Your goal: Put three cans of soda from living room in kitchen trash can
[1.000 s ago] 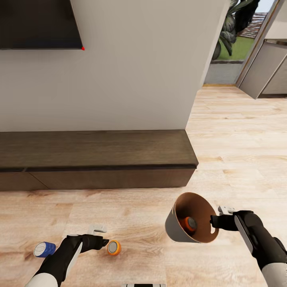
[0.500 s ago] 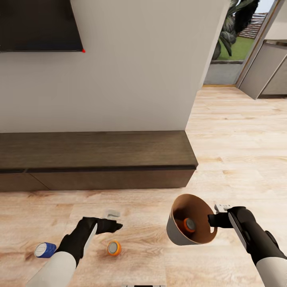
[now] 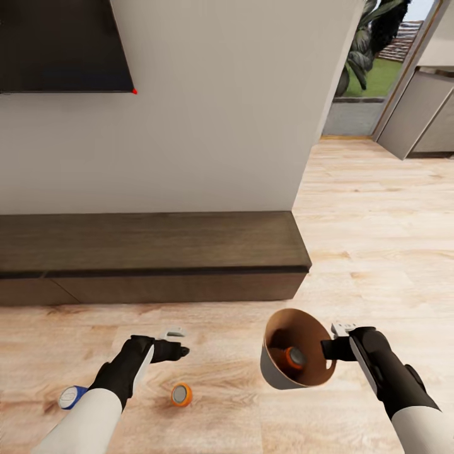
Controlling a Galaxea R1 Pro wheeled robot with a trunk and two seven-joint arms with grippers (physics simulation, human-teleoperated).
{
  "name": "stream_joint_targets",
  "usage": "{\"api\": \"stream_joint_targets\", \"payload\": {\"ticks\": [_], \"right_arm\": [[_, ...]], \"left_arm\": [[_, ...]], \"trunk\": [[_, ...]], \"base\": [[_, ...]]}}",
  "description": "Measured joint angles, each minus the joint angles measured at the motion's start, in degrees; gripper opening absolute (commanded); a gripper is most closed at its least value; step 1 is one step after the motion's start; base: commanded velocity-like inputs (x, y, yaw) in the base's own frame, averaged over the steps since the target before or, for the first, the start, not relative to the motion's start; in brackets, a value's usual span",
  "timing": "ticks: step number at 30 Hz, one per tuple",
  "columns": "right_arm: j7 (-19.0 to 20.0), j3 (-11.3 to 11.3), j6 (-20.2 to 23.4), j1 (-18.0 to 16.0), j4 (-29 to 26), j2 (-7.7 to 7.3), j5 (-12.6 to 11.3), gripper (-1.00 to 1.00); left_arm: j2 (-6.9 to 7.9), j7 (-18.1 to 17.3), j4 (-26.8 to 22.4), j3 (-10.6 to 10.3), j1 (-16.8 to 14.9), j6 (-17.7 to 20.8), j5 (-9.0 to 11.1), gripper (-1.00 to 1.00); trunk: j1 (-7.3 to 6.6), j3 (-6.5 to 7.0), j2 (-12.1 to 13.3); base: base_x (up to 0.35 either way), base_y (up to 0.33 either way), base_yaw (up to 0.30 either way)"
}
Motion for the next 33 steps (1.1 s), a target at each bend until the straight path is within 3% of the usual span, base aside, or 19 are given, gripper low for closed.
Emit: {"api": "stream_joint_targets", "payload": {"ticks": [10, 22, 33], "right_arm": [[-0.5, -0.1, 0.0, 0.0, 0.0, 0.33, 0.3, -1.00], [-0.6, -0.1, -0.1, 0.0, -0.1, 0.36, 0.7, -1.00], [-0.6, -0.2, -0.1, 0.0, -0.2, 0.36, 0.5, -1.00]], "left_arm": [[-0.28, 2.0, 1.9, 0.1, 0.0, -0.3, 0.2, 1.00], [-0.40, 2.2, 3.1, 0.2, 0.1, -3.2, 1.0, 1.00], [-0.44, 2.4, 4.0, 0.2, 0.0, -4.6, 0.7, 1.00]], "trunk": [[-2.20, 1.79, 4.0], [-2.20, 1.80, 4.0], [0.21, -0.17, -0.4]], "base": [[0.000, 0.000, 0.000], [0.000, 0.000, 0.000], [0.000, 0.000, 0.000]]}}
